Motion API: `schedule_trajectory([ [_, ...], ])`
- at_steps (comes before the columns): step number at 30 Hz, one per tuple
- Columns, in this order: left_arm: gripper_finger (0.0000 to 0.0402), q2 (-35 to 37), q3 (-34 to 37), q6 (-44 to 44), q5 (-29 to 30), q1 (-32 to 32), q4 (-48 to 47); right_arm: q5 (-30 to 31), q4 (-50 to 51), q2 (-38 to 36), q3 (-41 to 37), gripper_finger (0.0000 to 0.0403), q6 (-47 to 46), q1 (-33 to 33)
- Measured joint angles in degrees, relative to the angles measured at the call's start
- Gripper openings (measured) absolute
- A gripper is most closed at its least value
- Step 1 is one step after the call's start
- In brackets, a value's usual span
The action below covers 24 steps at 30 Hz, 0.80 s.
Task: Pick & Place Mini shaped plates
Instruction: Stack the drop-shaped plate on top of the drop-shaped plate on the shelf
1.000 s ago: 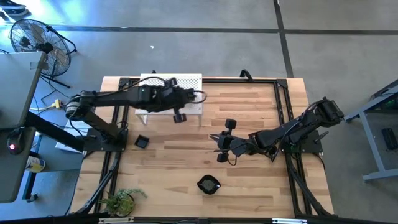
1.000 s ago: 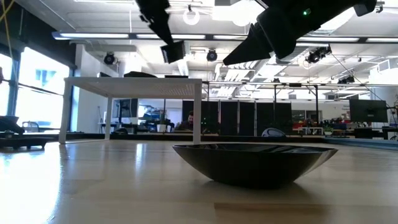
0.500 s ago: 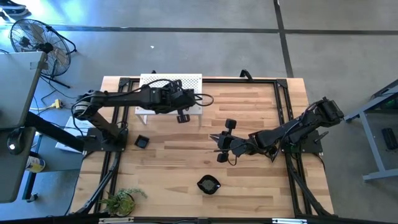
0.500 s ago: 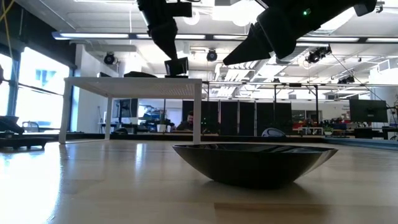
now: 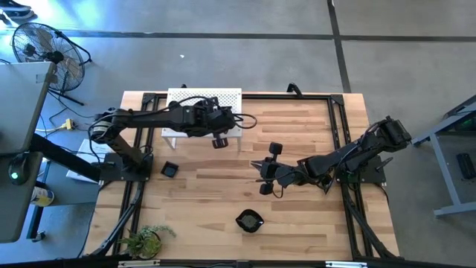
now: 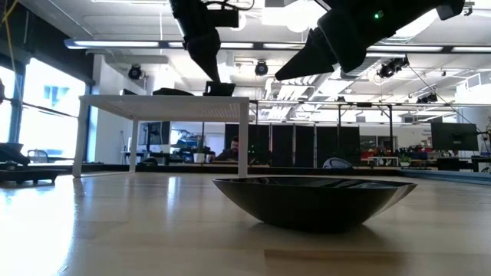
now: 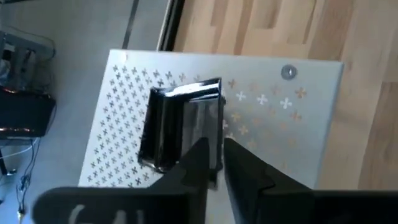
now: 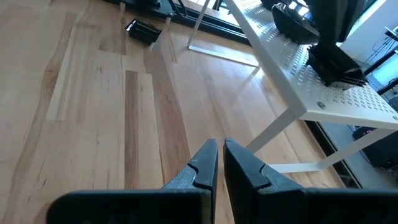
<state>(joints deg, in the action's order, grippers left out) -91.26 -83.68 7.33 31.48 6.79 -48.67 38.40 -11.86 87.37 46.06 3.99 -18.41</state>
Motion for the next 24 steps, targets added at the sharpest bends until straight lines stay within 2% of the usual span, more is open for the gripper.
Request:
schedule_trajectory([
  [6, 0.0075, 0.22, -0.04, 0.20, 0.64, -0.04, 0.03, -0.92, -0.01, 0.00, 0.00, 0.0016, -0.01, 0.00],
  [12, 0.0079, 0.66, -0.04, 0.42, -1.84, 0.02, -0.98, -1.34, -0.02, 0.00, 0.00, 0.0016, 0.02, 0.00],
  [16, 0.0063, 0.31, -0.04, 1.17, -2.37, 0.02, -2.48, -1.34, -0.02, 0.00, 0.00, 0.0016, 0.00, 0.00],
  [24, 0.0004, -0.61, -0.05, 3.22, -1.38, -0.03, -1.04, -1.52, -0.02, 0.00, 0.00, 0.0016, 0.02, 0.00],
])
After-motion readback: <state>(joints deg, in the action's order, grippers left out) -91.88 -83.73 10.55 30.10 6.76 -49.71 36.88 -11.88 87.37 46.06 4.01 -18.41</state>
